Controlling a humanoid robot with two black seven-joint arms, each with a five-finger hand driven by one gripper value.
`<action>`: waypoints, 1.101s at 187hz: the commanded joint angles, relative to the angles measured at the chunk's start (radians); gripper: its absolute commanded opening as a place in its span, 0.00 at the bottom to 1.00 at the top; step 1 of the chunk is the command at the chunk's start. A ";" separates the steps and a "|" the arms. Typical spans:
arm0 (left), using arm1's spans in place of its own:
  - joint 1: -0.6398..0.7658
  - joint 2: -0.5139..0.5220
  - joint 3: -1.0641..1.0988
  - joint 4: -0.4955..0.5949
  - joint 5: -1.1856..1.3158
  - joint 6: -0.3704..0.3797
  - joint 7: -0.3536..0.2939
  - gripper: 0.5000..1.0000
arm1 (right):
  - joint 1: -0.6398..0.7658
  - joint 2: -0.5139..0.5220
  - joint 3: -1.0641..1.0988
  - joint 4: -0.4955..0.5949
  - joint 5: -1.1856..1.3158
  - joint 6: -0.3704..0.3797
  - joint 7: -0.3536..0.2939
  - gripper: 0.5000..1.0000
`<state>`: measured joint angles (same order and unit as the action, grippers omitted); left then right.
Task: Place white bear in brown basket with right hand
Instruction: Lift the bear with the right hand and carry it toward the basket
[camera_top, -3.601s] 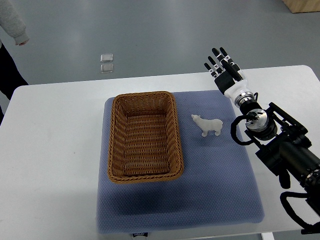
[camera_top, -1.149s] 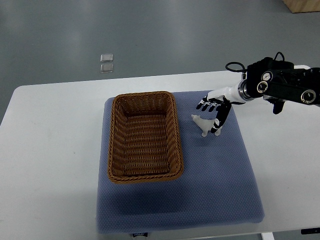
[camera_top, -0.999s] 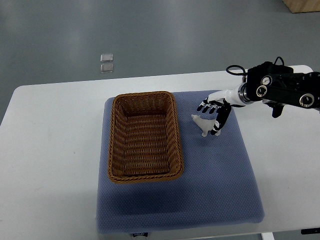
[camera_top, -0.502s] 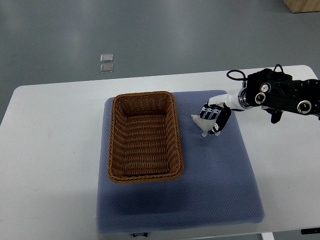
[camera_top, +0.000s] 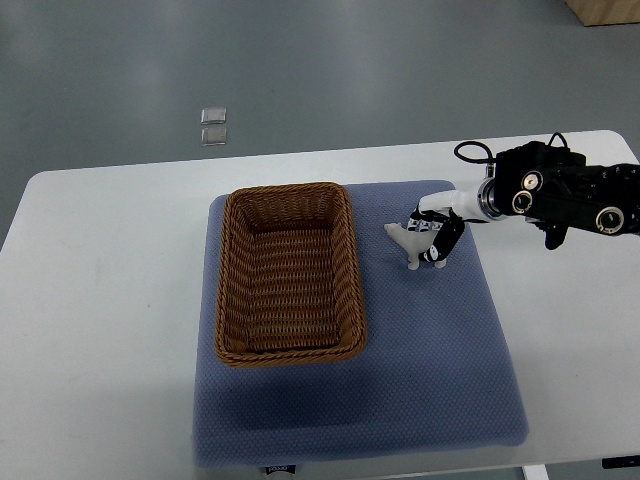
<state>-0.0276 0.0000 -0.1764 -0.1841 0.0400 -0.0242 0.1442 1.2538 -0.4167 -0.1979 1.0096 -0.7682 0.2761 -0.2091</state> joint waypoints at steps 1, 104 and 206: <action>0.000 0.000 0.000 0.000 0.000 0.000 0.000 1.00 | 0.009 -0.010 0.002 0.004 0.000 0.008 0.000 0.00; 0.000 0.000 0.002 -0.003 0.001 0.000 0.000 1.00 | 0.368 -0.163 0.009 0.149 0.073 0.072 -0.001 0.00; -0.002 0.000 0.002 -0.005 0.001 0.000 0.000 1.00 | 0.302 0.208 0.006 0.047 0.110 -0.132 0.004 0.00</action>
<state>-0.0291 0.0000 -0.1749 -0.1888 0.0419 -0.0247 0.1442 1.5996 -0.2886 -0.1961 1.0994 -0.6565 0.1822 -0.2070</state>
